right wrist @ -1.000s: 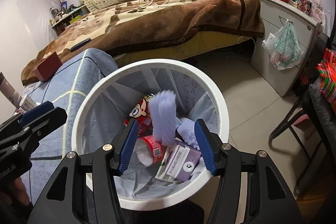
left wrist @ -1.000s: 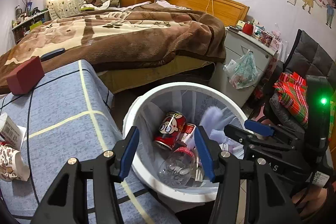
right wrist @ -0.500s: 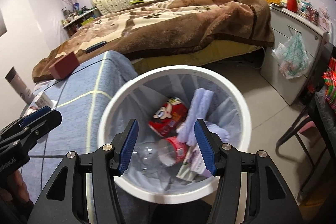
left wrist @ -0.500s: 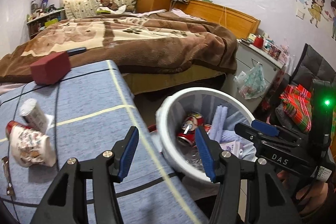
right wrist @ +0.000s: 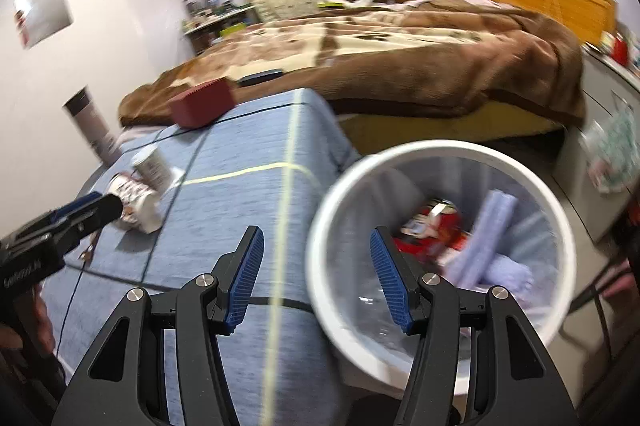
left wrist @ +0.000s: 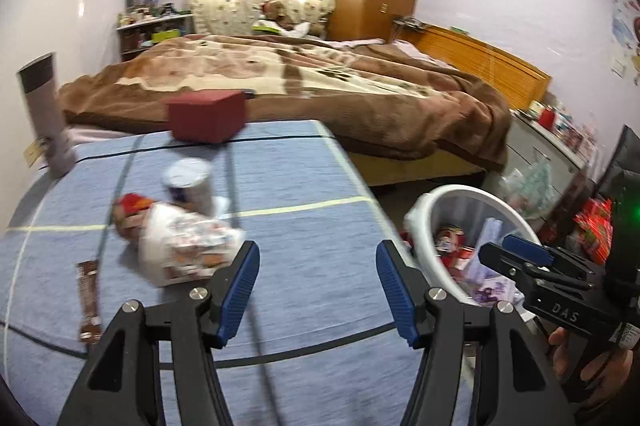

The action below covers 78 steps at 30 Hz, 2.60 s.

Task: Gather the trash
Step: 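Move both tools back to the table toward the paper cup and wrapper, then grasp the patterned paper cup with the right tool while the left grasps the chocolate wrapper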

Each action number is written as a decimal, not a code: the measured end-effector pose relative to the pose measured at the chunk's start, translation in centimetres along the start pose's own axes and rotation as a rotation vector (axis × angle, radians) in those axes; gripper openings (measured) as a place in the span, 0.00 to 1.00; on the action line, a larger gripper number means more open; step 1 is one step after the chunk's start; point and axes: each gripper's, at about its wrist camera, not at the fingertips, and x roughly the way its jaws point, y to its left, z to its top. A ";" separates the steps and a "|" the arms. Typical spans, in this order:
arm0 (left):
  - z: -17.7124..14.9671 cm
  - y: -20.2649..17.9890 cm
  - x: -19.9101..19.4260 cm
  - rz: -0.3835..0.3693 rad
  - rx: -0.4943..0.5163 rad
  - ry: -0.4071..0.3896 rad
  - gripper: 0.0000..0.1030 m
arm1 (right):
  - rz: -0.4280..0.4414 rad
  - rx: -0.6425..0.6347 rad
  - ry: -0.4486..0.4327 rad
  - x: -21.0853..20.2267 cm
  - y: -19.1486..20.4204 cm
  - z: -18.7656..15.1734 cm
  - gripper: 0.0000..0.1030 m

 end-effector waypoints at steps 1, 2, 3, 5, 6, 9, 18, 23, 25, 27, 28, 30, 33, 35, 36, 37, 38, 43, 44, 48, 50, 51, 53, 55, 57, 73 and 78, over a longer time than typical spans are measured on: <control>0.0 0.8 -0.3 0.017 -0.013 -0.004 0.62 | 0.012 -0.026 0.000 0.3 0.8 0.1 0.55; -0.1 1.6 -0.5 0.031 -0.026 -0.007 0.63 | 0.020 -0.040 0.001 0.5 1.2 0.1 0.55; -0.2 2.4 -0.7 0.045 -0.041 -0.008 0.63 | 0.031 -0.055 0.003 0.7 1.8 0.2 0.55; -0.4 3.8 -1.1 0.068 -0.056 -0.009 0.63 | 0.056 -0.070 0.009 1.1 2.8 0.1 0.55; -0.5 4.4 -1.3 0.084 -0.062 -0.009 0.63 | 0.071 -0.075 0.011 1.2 3.3 0.1 0.55; -1.0 6.3 -1.8 0.118 -0.086 -0.006 0.63 | 0.110 -0.101 0.030 2.0 4.9 0.1 0.55; -3.0 11.3 -2.9 0.194 -0.155 0.023 0.64 | 0.181 -0.200 0.064 3.5 8.9 0.0 0.55; -4.3 13.7 -2.7 0.233 -0.204 0.060 0.64 | 0.215 -0.278 0.068 4.4 11.3 0.5 0.56; -4.9 14.4 -2.3 0.242 -0.210 0.079 0.64 | 0.236 -0.296 0.074 4.9 12.1 0.6 0.56; -5.4 15.1 -2.0 0.244 -0.227 0.092 0.64 | 0.256 -0.330 0.082 5.5 13.0 0.6 0.56; -5.6 15.4 -1.9 0.242 -0.238 0.096 0.64 | 0.258 -0.340 0.083 5.7 13.4 0.7 0.56; -5.9 15.9 -1.6 0.243 -0.250 0.103 0.64 | 0.273 -0.351 0.085 6.0 13.9 0.7 0.56; -6.3 16.4 -1.1 0.241 -0.257 0.128 0.64 | 0.302 -0.364 0.096 6.6 14.5 0.9 0.56; -6.5 16.7 -0.8 0.231 -0.266 0.143 0.64 | 0.306 -0.392 0.084 6.8 15.1 1.0 0.56; -6.5 16.9 -0.5 0.233 -0.266 0.151 0.64 | 0.315 -0.398 0.086 7.0 15.3 1.2 0.56; -6.7 17.0 -0.3 0.232 -0.263 0.159 0.64 | 0.334 -0.395 0.096 7.4 15.5 1.4 0.56; -6.8 17.0 -0.1 0.228 -0.263 0.169 0.64 | 0.340 -0.385 0.101 7.8 15.5 1.5 0.56; -6.6 17.1 0.2 0.215 -0.254 0.176 0.64 | 0.312 -0.429 0.108 8.7 16.7 1.5 0.56; -6.4 17.2 0.2 0.215 -0.251 0.179 0.64 | 0.309 -0.439 0.105 8.6 16.9 1.4 0.56; -6.4 17.9 0.0 0.218 -0.259 0.175 0.64 | 0.354 -0.462 0.142 8.0 17.1 0.8 0.57; -6.4 18.2 0.0 0.221 -0.256 0.175 0.64 | 0.360 -0.490 0.169 7.6 17.4 0.1 0.57; -6.4 18.3 0.0 0.227 -0.256 0.174 0.64 | 0.354 -0.507 0.176 7.3 17.5 -0.3 0.57; -6.5 18.6 0.0 0.227 -0.255 0.173 0.64 | 0.364 -0.531 0.186 6.8 17.7 -0.8 0.57; -6.5 18.9 -0.1 0.235 -0.256 0.172 0.64 | 0.378 -0.507 0.163 6.2 17.4 -0.4 0.57; -6.4 19.1 -0.1 0.241 -0.257 0.171 0.64 | 0.370 -0.456 0.131 5.8 16.7 0.1 0.57; -5.8 20.2 0.3 0.240 -0.248 0.175 0.64 | 0.398 -0.491 0.251 7.0 17.6 -1.8 0.57; -5.6 20.0 0.5 0.240 -0.237 0.174 0.64 | 0.343 -0.462 0.301 8.3 17.2 -2.0 0.57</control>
